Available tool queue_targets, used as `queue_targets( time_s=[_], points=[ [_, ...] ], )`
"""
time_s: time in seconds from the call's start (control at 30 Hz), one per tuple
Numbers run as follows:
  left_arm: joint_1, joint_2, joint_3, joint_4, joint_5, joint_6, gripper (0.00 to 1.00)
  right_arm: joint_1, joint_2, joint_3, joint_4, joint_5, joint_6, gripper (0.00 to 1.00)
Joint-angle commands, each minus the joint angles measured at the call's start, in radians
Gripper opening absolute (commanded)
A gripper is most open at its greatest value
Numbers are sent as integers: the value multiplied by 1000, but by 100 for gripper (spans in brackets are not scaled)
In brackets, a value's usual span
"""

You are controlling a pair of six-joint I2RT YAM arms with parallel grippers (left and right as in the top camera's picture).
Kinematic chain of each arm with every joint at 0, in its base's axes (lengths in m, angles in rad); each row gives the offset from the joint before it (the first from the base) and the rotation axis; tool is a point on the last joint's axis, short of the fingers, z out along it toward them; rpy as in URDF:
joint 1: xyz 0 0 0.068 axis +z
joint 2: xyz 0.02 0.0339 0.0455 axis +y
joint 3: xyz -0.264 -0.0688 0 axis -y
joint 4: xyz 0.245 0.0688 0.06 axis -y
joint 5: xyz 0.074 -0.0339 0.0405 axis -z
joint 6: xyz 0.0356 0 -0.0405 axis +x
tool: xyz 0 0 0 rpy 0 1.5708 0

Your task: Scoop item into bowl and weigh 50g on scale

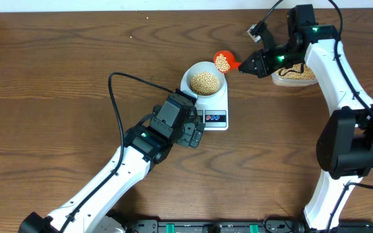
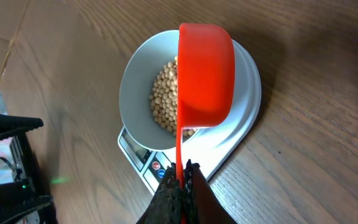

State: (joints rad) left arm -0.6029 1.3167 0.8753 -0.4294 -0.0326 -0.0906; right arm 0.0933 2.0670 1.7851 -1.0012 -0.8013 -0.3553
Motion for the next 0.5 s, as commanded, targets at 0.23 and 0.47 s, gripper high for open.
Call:
queue_targets(
  time_s=[0.23,0.47],
  points=[
    [5,3,-10,0,-9,-1,98,16,-21,26,6,-17,-46,1],
    [5,3,-10,0,-9,-1,98,18,-21,27,25,-57,-46,1]
  ],
)
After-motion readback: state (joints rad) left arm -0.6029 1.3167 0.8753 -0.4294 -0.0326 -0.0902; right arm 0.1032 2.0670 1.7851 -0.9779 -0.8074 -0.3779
